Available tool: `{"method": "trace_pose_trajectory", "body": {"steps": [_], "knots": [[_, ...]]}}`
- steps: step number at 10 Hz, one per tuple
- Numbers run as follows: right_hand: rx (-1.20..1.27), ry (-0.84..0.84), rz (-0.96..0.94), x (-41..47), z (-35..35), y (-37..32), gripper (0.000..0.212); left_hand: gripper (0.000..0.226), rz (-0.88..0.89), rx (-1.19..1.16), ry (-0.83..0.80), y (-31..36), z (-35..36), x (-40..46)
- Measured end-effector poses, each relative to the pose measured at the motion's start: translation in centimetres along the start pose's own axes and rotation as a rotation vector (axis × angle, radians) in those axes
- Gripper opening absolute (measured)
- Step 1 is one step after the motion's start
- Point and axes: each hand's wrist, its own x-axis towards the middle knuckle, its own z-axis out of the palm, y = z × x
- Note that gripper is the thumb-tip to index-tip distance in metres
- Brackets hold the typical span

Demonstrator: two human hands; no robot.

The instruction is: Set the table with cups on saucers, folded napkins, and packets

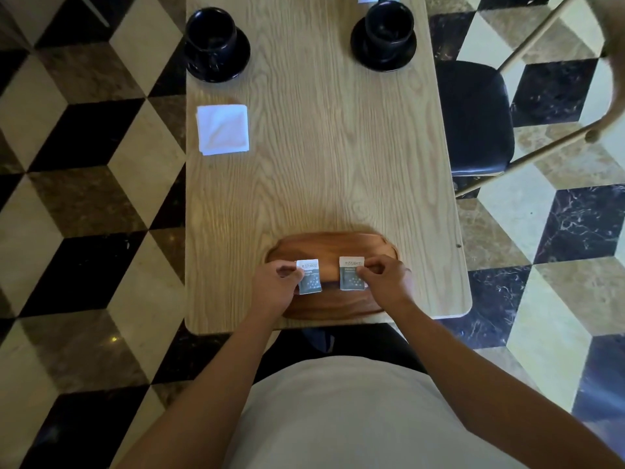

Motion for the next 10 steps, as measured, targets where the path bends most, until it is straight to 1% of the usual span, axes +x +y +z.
{"method": "trace_pose_trajectory", "body": {"steps": [1, 2, 4, 5, 7, 8, 9, 10], "knots": [[-0.052, 0.022, -0.022, 0.0, 0.2, 0.2, 0.01, 0.01, 0.079, 0.187, 0.034, -0.3, -0.2, 0.3], [-0.072, 0.033, -0.021, 0.0, 0.4, 0.3, 0.012, 0.012, 0.136, 0.304, 0.059, -0.3, -0.3, 0.2], [-0.128, 0.056, -0.03, -0.1, 0.7, 0.2, 0.018, 0.013, 0.206, 0.456, 0.087, -0.4, -0.1, -0.3], [-0.13, 0.069, -0.035, -0.2, 0.9, 0.2, 0.021, 0.01, 0.205, 0.414, 0.118, -0.4, 0.0, -0.4], [-0.13, 0.057, -0.031, -0.4, 0.8, -0.2, 0.02, 0.013, 0.135, 0.318, 0.04, -0.1, -0.2, -0.2], [-0.142, 0.081, -0.056, -0.4, 0.8, -0.2, 0.016, 0.01, 0.132, 0.343, 0.045, 0.0, -0.4, -0.1], [-0.172, 0.141, -0.144, -0.6, 0.8, -0.8, 0.021, 0.011, 0.15, 0.32, 0.116, 0.5, -0.6, 0.1], [-0.272, 0.147, -0.231, -0.9, 0.6, -1.7, 0.035, 0.013, 0.283, 0.382, 0.141, 1.2, -0.9, -0.1]]}}
